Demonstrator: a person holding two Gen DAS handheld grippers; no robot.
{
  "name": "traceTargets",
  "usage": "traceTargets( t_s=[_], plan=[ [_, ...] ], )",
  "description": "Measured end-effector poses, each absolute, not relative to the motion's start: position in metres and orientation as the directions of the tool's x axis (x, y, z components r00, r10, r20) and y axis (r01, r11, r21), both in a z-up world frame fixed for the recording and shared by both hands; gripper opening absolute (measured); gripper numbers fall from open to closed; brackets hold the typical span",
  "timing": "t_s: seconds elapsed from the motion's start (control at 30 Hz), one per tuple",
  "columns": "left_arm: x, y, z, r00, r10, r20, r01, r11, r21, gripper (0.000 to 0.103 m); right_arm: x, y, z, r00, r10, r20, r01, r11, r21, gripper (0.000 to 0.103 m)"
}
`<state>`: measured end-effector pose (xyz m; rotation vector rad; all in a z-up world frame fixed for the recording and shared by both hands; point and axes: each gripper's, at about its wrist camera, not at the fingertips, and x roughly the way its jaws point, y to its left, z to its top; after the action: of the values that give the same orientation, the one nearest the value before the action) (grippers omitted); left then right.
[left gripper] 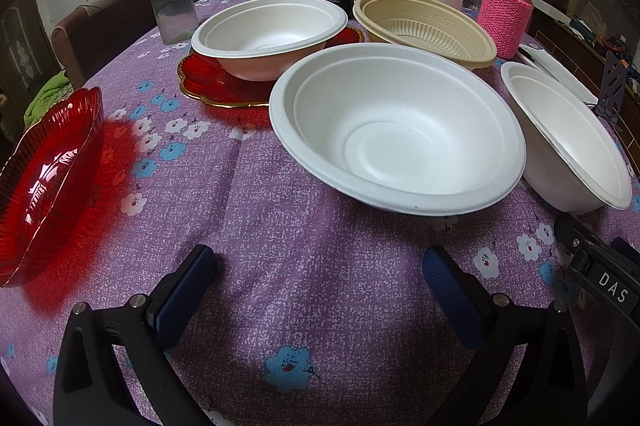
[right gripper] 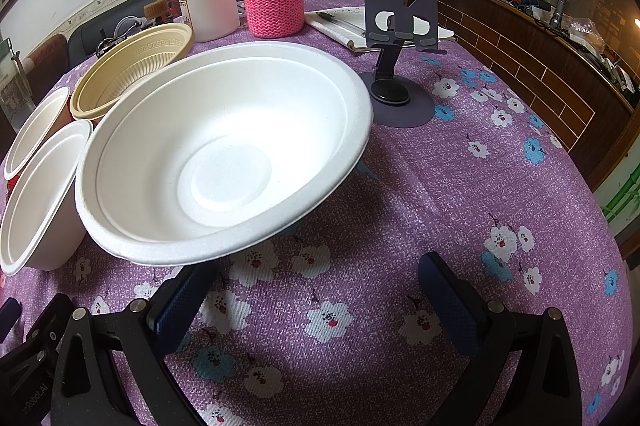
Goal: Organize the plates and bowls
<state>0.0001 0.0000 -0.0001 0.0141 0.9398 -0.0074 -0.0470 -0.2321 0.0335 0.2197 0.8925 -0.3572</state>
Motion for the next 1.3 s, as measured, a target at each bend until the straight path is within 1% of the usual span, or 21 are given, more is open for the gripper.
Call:
traceTargets(
  t_s=[0.53, 0.93, 1.0, 1.2, 1.3],
  plan=[
    [0.000, 0.001, 0.000, 0.590, 0.003, -0.807, 0.008, 1.000, 0.010, 0.103, -0.047, -0.232, 0.034, 0.573, -0.214, -0.791, 0.395, 0.918, 0.038, 0.102],
    [-0.017, -0.004, 0.000, 0.585, 0.075, -0.808, -0.106, 0.994, 0.015, 0.103, -0.044, -0.229, 0.033, 0.567, -0.224, -0.792, 0.414, 0.909, 0.040, 0.102],
    [-0.021, -0.005, 0.000, 0.578, 0.063, -0.814, -0.089, 0.996, 0.014, 0.103, -0.046, -0.231, 0.034, 0.568, -0.220, -0.793, 0.411, 0.911, 0.042, 0.102],
    [-0.025, -0.002, 0.002, 0.536, -0.019, -0.844, 0.052, 0.999, 0.011, 0.103, -0.048, -0.234, 0.035, 0.543, -0.176, -0.821, 0.374, 0.926, 0.049, 0.102],
    [-0.032, 0.000, 0.002, 0.534, -0.037, -0.844, 0.080, 0.997, 0.007, 0.103, -0.050, -0.233, 0.035, 0.524, -0.169, -0.835, 0.373, 0.927, 0.046, 0.102]
  ],
)
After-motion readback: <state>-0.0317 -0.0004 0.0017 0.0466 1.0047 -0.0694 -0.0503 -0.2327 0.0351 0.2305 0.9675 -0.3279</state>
